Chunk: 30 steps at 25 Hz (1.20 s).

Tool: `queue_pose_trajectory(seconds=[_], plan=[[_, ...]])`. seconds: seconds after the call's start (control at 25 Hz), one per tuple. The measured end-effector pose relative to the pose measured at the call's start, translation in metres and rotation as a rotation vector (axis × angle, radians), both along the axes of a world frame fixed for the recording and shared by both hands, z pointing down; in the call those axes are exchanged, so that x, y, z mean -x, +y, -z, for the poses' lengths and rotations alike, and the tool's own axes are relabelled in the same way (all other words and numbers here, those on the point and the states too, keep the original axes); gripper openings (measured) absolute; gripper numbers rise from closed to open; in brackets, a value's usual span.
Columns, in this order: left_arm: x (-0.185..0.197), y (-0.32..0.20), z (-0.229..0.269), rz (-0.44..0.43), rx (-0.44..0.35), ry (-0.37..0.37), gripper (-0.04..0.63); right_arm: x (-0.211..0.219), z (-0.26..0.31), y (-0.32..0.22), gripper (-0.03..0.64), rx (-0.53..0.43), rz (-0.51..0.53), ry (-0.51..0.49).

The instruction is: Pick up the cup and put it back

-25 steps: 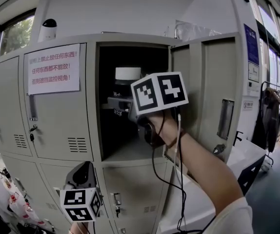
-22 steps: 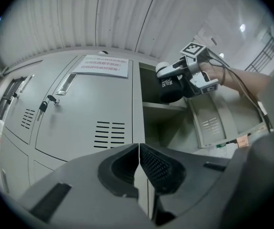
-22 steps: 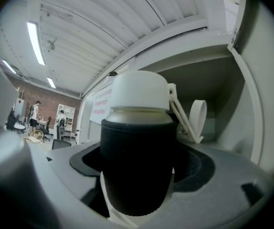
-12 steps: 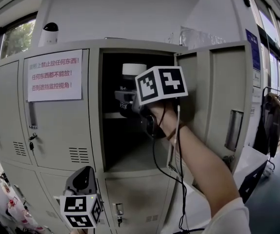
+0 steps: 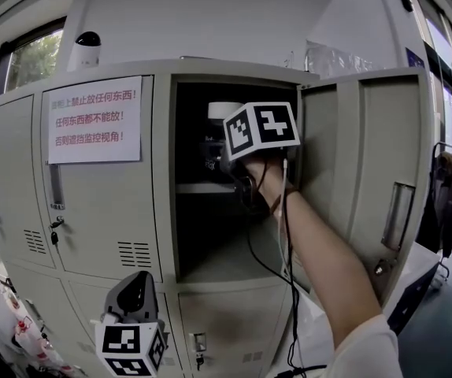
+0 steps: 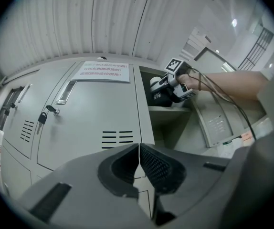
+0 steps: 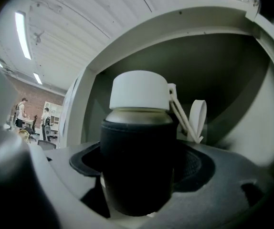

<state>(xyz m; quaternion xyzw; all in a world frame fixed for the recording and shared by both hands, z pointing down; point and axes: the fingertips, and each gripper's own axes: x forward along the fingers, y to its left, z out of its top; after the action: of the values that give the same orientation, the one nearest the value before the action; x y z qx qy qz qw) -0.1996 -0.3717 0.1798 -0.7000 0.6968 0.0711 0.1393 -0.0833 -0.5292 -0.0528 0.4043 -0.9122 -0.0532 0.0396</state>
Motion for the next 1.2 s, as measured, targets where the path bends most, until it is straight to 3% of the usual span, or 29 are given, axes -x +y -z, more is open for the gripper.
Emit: queue_pose_trajectory(seconds=[0.28,1.2], plan=[[0.0,0.006,0.004,-0.01,0.024,0.015,0.008,0.005,-0.005,-0.031,0.402,0.032,-0.053,0.029],[0.009,-0.003,-0.011,0.001,0.04,0.051,0.008,0.013,-0.012,-0.063,0.417,0.057,-0.058,0.051]])
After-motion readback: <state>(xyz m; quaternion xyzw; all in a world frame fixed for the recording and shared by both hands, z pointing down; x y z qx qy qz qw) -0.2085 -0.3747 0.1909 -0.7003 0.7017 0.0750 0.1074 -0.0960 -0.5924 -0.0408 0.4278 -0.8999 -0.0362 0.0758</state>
